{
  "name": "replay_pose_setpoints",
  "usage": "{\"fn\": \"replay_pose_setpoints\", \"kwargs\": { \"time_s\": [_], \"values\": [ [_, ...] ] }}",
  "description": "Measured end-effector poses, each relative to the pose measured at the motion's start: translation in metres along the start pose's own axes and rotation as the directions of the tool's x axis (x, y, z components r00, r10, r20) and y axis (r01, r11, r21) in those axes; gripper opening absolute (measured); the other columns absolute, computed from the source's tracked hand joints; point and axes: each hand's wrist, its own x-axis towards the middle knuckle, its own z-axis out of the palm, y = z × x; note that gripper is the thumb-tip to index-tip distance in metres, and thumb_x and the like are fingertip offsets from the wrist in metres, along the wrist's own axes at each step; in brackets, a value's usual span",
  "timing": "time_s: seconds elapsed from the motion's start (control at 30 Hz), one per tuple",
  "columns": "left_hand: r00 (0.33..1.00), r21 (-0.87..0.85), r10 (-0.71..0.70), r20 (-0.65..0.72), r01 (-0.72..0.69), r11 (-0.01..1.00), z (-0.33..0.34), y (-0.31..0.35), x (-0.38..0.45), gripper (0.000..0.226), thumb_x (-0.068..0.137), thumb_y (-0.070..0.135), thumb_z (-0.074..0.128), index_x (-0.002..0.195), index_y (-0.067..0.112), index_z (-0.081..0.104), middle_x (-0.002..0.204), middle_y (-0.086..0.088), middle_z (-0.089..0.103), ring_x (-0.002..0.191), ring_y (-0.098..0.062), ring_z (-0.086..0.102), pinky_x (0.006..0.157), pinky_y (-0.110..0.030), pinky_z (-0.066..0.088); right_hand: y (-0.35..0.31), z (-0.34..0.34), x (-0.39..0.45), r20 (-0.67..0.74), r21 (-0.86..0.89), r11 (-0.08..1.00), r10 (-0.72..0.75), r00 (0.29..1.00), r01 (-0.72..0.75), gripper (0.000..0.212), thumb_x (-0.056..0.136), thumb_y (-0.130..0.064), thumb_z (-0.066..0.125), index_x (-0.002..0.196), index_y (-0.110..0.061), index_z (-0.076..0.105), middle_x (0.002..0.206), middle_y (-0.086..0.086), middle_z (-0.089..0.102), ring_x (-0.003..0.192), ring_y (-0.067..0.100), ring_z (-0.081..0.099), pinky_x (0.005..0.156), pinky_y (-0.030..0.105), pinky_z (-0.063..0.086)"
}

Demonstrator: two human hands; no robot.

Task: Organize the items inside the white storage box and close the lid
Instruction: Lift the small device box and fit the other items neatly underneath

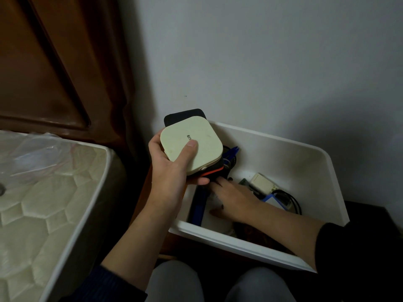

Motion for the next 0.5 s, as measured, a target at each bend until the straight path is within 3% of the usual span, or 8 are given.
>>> {"fn": "replay_pose_setpoints", "kwargs": {
  "time_s": [0.13, 0.37, 0.5],
  "values": [
    [1.000, 0.004, -0.003, 0.002, 0.003, 1.000, 0.001, 0.000, 0.000, 0.063, 0.088, 0.029, 0.082, 0.137, 0.044, 0.046, 0.126, 0.008, 0.067, 0.104, -0.023, 0.078, 0.056, -0.045, 0.062, -0.006, 0.007, 0.014, 0.039, -0.059, 0.998, 0.017, 0.999, -0.014, 0.070, 0.095, -0.048, 0.065, 0.155, -0.034, 0.031, 0.126, 0.010, 0.062, 0.104, 0.033, 0.066, 0.075, 0.039, 0.053],
    [1.000, 0.007, -0.004, 0.009, 0.004, 1.000, 0.000, 0.001, -0.001, 0.062, 0.088, 0.030, 0.082, 0.136, 0.046, 0.046, 0.126, 0.008, 0.067, 0.106, -0.025, 0.077, 0.056, -0.043, 0.061, -0.006, 0.005, 0.021, -0.031, -0.147, 0.988, 0.036, 0.999, -0.040, 0.053, 0.094, -0.042, 0.063, 0.142, -0.033, 0.043, 0.114, 0.009, 0.070, 0.102, 0.034, 0.069, 0.069, 0.034, 0.042],
    [1.000, 0.025, -0.003, 0.006, 0.003, 1.000, 0.001, 0.001, -0.002, 0.063, 0.088, 0.031, 0.082, 0.137, 0.045, 0.045, 0.129, 0.005, 0.065, 0.106, -0.025, 0.077, 0.057, -0.044, 0.062, -0.006, 0.008, 0.024, -0.006, -0.169, 0.980, 0.107, 0.994, -0.106, 0.040, 0.094, -0.045, 0.063, 0.127, -0.023, 0.059, 0.114, 0.009, 0.070, 0.102, 0.033, 0.069, 0.070, 0.036, 0.044]
  ]
}}
